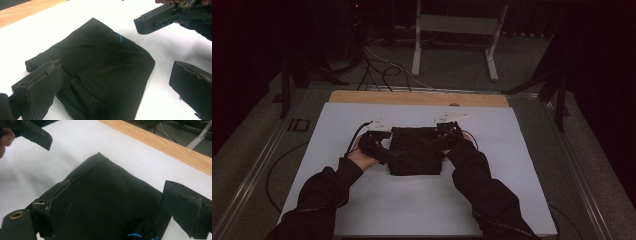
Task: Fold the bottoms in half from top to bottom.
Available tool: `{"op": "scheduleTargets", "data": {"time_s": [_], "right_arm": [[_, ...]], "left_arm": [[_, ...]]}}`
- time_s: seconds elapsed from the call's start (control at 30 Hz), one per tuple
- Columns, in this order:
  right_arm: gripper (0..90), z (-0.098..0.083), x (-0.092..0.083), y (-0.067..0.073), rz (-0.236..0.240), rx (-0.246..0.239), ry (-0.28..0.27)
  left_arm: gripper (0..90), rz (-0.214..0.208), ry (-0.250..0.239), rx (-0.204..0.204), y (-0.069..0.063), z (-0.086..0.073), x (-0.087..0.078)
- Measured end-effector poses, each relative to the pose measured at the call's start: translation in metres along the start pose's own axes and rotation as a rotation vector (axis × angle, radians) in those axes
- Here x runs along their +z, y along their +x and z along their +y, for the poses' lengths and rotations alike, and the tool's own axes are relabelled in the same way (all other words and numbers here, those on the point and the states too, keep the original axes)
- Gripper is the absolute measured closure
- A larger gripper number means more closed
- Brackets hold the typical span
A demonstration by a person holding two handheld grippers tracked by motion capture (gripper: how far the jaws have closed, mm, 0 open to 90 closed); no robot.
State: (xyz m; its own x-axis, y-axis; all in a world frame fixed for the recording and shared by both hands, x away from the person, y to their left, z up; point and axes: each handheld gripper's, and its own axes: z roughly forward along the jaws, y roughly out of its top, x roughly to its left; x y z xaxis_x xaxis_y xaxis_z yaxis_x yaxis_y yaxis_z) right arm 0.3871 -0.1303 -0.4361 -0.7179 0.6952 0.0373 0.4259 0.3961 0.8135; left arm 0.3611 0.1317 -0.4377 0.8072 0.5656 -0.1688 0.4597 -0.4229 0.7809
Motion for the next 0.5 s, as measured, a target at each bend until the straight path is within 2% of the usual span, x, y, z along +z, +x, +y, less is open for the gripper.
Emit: {"op": "scheduleTargets", "data": {"time_s": [0.23, 0.5], "right_arm": [[9.8, -0.012, -0.011, 0.003, 0.016, -0.007, -0.002], [9.8, -0.032, -0.019, 0.011, 0.073, -0.017, 0.010]], "left_arm": [[0.0, -0.017, -0.006, 0.012, -0.010, -0.010, -0.006], [0.0, -0.053, -0.012, 0.021, -0.027, -0.024, -0.007]]}}
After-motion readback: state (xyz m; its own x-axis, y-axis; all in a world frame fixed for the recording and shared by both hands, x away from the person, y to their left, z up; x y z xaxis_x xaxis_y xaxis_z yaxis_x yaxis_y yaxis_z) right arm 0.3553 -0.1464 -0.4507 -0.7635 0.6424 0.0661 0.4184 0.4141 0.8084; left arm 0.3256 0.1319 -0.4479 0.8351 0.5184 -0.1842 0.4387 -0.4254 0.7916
